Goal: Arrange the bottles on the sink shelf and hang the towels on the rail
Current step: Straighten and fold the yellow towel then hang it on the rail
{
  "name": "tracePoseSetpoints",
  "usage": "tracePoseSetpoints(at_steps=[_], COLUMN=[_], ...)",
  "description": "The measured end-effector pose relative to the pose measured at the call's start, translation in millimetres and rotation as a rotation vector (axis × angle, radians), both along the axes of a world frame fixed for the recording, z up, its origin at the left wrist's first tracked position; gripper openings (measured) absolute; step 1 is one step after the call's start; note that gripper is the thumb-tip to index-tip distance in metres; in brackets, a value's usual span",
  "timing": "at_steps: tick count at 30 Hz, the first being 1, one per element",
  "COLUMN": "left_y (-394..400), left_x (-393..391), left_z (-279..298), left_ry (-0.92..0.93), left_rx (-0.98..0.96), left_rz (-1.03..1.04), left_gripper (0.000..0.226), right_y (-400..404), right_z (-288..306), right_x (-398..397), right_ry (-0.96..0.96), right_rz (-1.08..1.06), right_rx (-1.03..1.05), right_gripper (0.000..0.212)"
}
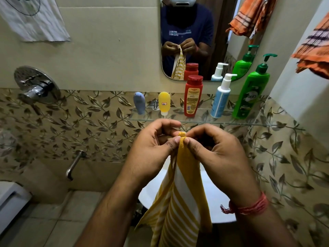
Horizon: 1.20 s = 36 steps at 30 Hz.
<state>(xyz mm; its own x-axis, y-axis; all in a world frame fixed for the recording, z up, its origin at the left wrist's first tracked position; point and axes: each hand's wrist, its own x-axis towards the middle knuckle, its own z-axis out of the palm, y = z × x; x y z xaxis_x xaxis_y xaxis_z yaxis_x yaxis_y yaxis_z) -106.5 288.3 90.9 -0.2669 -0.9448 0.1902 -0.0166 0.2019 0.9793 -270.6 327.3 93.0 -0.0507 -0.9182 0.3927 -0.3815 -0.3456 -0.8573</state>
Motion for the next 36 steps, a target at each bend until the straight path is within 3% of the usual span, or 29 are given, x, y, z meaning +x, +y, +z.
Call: tracePoseSetpoints(at_steps=[13, 17, 19, 22, 24, 29, 36], left_y=[3.9, 3.0, 2.3, -4.5, -12.6, -29.5, -33.1], left_x=[-7.5, -9.3, -7.1, 1.7, 10.6, 31.1, 54.7], left_z=[0.6, -0.7, 1.2, 6.0, 10.5, 21.8, 19.9], left_ry=[0.074, 0.058, 0.096, 0.214, 0.314, 0.526, 0.52], left_rx=[-0.032, -0.097, -0.128, -0.157, -0.183, -0.244, -0.255], left_rz=[-0.058, -0.005, 0.046, 0.161, 0.236, 0.359, 0.567], left_gripper=[0.019, 0.02, 0.025, 0.023, 0.028, 0.03, 0.033], right_y=[-0.7, 0.4, -0.8, -2.3, -2.6, -1.2, -6.3], right_z=[-6.9, -7.2, -8.6, -16.1, -29.0, -58.3, -83.3], right_x=[15.7, 16.3, 12.7, 2.1, -4.4, -11.3, -33.8], right_ry=[0.04, 0.096, 0.047, -0.09, 0.006, 0.178, 0.487], right_rz=[-0.275, -0.23, -0.079, 0.267, 0.403, 0.487, 0.487], right_rx=[-0.209, -0.251, -0.183, 0.075, 0.141, 0.265, 0.557], right_gripper=[0.006, 0.005, 0.006, 0.009, 0.011, 0.027, 0.027])
